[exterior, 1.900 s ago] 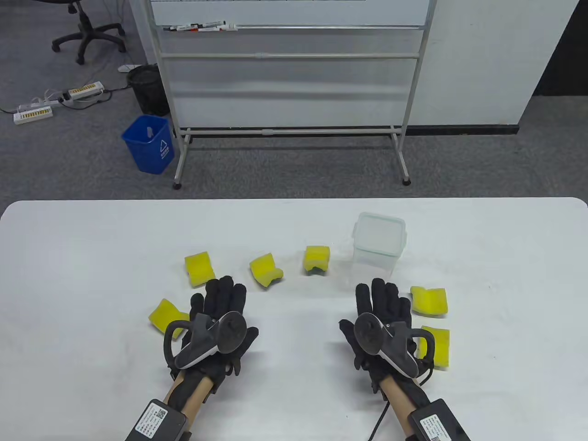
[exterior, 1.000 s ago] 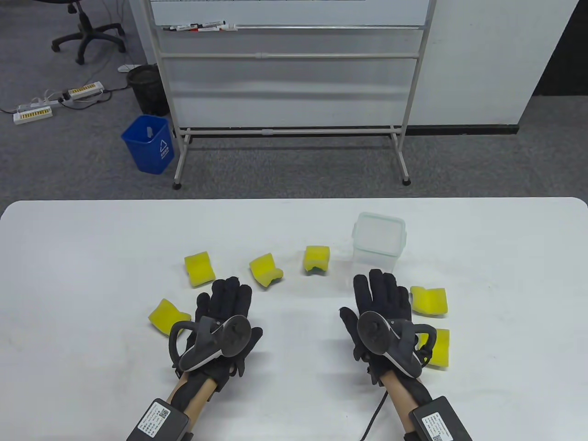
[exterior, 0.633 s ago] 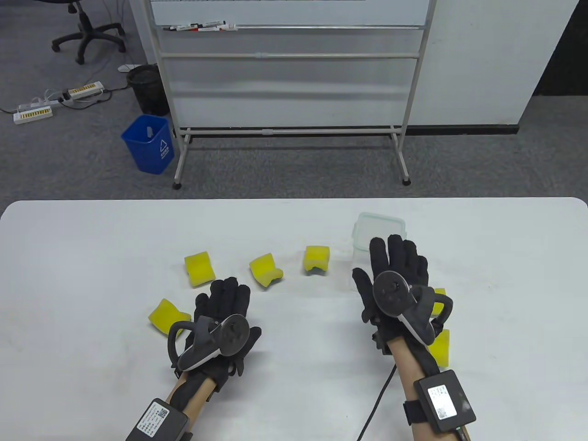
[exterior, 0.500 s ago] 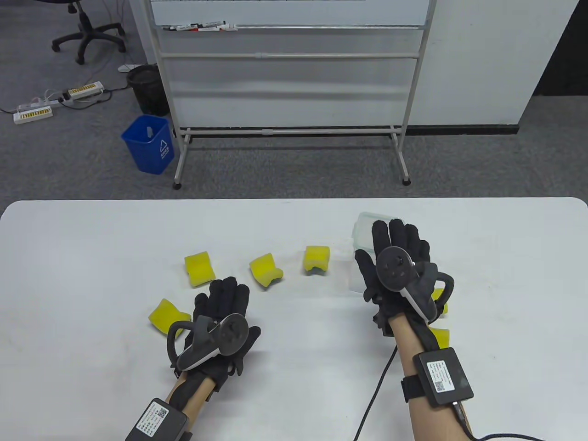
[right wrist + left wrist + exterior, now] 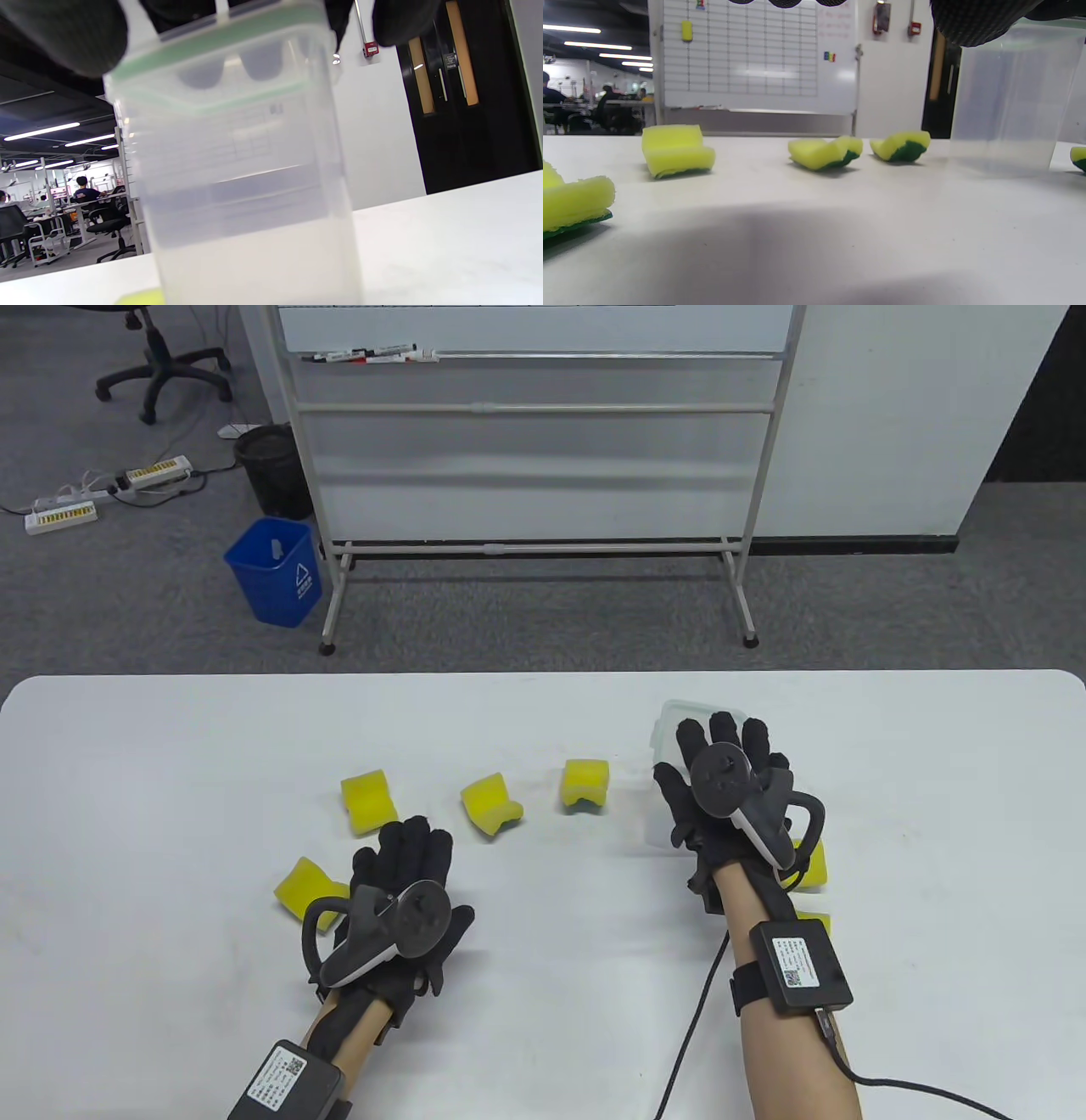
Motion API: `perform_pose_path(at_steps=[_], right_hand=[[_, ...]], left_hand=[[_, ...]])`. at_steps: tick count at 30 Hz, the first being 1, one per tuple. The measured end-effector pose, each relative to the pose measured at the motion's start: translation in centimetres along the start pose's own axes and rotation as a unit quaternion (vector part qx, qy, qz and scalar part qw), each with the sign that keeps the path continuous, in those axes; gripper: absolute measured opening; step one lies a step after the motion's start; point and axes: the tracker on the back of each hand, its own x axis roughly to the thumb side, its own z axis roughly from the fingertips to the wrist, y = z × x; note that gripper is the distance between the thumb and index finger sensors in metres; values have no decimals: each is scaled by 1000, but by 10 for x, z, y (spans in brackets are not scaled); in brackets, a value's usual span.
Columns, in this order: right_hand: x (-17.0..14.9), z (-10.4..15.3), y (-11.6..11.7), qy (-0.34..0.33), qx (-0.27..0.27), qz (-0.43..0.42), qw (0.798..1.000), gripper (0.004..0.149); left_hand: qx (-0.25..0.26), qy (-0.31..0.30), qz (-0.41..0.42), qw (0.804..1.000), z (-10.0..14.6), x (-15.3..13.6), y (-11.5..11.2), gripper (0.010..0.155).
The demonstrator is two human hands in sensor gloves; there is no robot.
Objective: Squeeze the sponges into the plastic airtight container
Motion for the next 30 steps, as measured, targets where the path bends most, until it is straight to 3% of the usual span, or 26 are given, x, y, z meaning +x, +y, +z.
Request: perform_pose_path(at_steps=[5,10,17,22,30], right_hand=[[6,14,-7,-9,6,3,1000,70],[21,46,-10,-39,-6,-6,999,70],[67,102,-15,-108,-15,30,994,70],[90,128,-14,-135,-10,24,991,69],[112,148,-14,-160,5,-6,987,68]], left_hand=[[-1,0,0,1000,0,0,0,86],[-2,-3,0,1000,-1,1,-1,86],[0,-6,7,1000,0,1,1,85],[3,-9,15,1000,0,2,3,85],[3,-9,25,1000,0,1,1,83]])
